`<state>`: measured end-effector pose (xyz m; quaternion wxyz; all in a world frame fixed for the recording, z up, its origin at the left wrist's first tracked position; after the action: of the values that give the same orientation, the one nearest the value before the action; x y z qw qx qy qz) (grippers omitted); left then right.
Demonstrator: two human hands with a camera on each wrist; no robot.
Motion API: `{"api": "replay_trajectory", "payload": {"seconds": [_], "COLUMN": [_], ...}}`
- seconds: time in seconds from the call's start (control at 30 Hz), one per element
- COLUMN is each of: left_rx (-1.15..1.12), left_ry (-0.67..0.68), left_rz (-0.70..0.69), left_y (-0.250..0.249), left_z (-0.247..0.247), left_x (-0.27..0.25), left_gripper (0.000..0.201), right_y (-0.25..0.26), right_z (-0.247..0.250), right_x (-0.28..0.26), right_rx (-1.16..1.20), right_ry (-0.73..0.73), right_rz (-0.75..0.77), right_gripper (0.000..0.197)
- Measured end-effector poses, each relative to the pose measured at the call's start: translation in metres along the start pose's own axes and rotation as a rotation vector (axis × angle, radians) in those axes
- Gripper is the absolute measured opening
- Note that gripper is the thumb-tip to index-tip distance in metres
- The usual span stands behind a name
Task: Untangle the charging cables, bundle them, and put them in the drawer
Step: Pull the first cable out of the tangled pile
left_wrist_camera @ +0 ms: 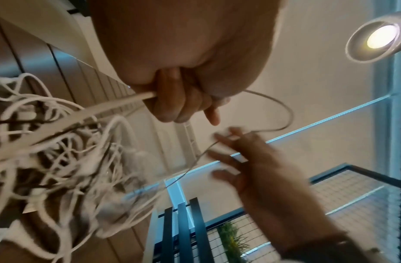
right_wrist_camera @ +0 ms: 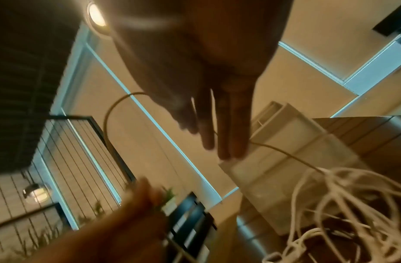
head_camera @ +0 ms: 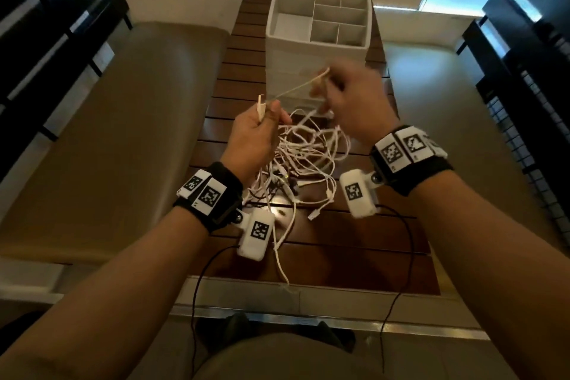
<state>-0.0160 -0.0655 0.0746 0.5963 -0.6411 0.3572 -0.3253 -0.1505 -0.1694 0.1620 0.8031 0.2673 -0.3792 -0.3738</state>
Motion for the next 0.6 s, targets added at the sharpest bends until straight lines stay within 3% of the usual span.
{"api": "replay_trajectory", "payload": {"seconds": [0.07, 0.17, 0.27, 0.33, 0.5, 0.6], "left_rx": [-0.031, -0.022, 0.018, 0.017, 0.020, 0.061], "left_ry": [0.071, 0.149, 0.142, 0.118, 0.093, 0.091], "left_rz": [-0.050, -0.071, -0.009, 0.029, 0.024, 0.028], "left_y": [-0.020, -0.027, -0.007, 0.005, 0.007, 0.013], "left_z": [-0.008, -0.015, -0.010, -0.005, 0.001, 0.002], "left_x": [-0.001, -0.002, -0.003, -0.002, 0.000, 0.002], "left_gripper": [0.035, 0.033, 0.031, 0.032, 0.034, 0.032], "right_y": [-0.014, 0.003, 0.045, 0.060, 0.051, 0.082], "right_z": [-0.013, 0.012, 0.061, 0.073, 0.047, 0.093], "right_x": [-0.006, 0.004, 0.021, 0.027, 0.028, 0.030], "right_rx": [-0.114, 0.154, 0.422, 0.457, 0.163, 0.380], "right_ry": [0.118, -0.005, -0.209, -0.253, -0.143, -0.374], "right_rz": [-0.045, -0.115, 0.020, 0.123, 0.130, 0.271], "right_gripper": [0.019, 0.020, 0.021, 0.023, 0.010, 0.016]}}
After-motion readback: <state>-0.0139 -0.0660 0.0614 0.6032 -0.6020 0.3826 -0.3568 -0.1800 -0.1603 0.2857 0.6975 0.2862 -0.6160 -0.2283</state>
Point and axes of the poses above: each hand's wrist, its own x-axis towards the middle knuckle, its own z-axis out of the back of the hand, y = z × x, the point moved 10 cm from there along x, towards the middle knuckle, and after that the axes turned 10 degrees about -y, right-handed, at the moved point
